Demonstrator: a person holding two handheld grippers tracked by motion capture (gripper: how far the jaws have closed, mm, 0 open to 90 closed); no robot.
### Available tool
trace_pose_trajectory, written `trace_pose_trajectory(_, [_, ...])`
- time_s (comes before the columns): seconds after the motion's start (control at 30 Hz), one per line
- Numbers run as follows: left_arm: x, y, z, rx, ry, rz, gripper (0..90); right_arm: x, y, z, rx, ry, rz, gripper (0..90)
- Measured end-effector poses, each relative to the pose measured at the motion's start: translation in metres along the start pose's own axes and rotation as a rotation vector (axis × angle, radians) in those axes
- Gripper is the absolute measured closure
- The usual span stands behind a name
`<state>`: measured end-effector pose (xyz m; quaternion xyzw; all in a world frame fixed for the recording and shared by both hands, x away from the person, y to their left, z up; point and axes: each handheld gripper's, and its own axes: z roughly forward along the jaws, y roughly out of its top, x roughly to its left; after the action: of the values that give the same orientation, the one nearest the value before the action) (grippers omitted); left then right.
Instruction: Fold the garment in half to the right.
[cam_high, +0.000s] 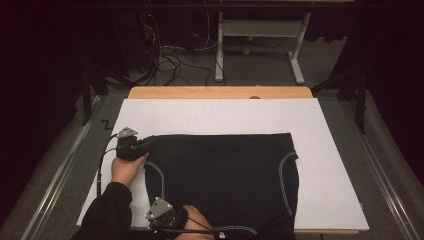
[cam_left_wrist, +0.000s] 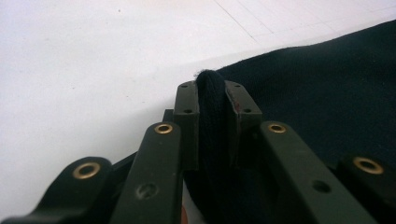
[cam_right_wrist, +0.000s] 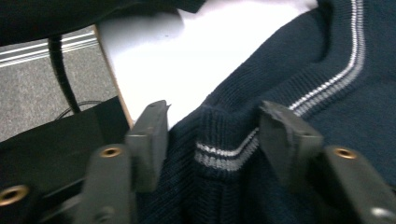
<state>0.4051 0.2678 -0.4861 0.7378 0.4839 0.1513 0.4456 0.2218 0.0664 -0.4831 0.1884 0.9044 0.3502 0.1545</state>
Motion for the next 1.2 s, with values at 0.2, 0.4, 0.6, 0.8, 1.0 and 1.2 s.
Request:
trace_pose_trajectory(0.2, [0.0, 0.0, 0.0, 0.003, 0.002, 0.001, 73.3, -0.007, 0.0, -0.002, 0.009, -0.029, -0.022, 69.4])
trace_pose_trajectory(0.4, [0.001, 0.0, 0.0, -0.001, -0.01, -0.004, 73.1, -0.015, -0.001, -0.007, 0.004, 0.02, 0.006, 75.1])
trace_pose_trajectory(0.6, [0.002, 0.0, -0.001, 0.0, -0.016, -0.016, 73.2, -0.019, -0.004, -0.022, -0.066, 0.015, 0.04, 75.9])
trace_pose_trajectory(0.8, [0.0, 0.002, 0.0, 0.013, 0.002, -0.009, 73.6, -0.022, -0.006, -0.038, -0.138, 0.012, 0.051, 76.1])
trace_pose_trajectory(1.0, [-0.005, 0.004, -0.003, -0.003, 0.009, -0.106, 73.9, -0.027, -0.007, -0.044, -0.186, 0.038, 0.082, 76.1])
trace_pose_trajectory(1.2, [-0.022, 0.022, -0.007, -0.024, 0.087, -0.125, 74.0, -0.032, -0.004, -0.058, -0.25, 0.022, 0.089, 76.1])
